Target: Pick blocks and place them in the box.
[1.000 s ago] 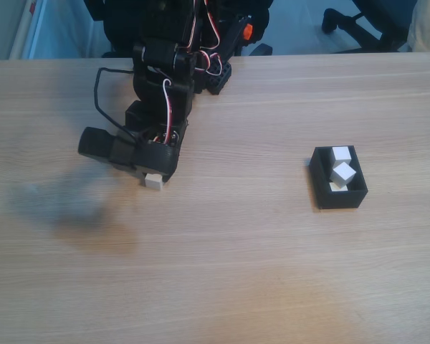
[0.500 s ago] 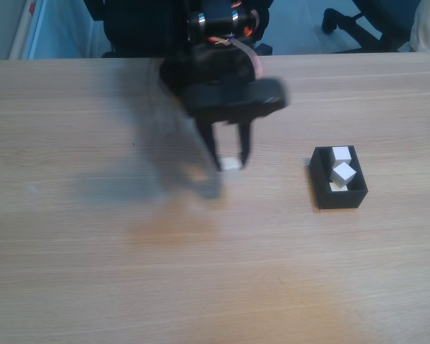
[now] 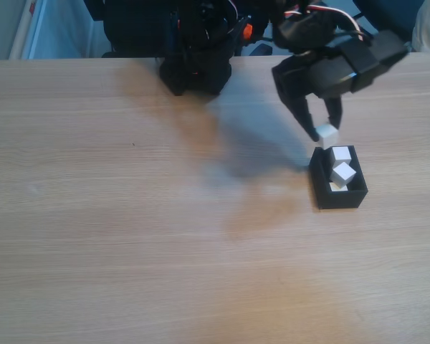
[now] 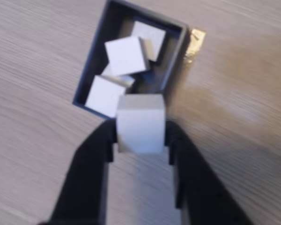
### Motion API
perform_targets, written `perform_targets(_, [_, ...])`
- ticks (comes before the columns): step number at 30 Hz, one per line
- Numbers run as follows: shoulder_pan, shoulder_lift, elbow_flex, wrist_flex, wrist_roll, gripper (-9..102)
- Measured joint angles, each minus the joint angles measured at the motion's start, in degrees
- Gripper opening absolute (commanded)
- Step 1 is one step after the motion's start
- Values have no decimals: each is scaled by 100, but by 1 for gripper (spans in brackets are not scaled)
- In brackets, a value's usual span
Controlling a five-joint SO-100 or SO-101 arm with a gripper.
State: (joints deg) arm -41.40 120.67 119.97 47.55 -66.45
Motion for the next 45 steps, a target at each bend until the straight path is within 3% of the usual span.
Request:
perform_targets(20, [-158,-1125,-729,-211,299,10])
perform_targets(41, [211,-369,-422,501,360,7])
perform_targets(45, [352,325,141,694,193,0])
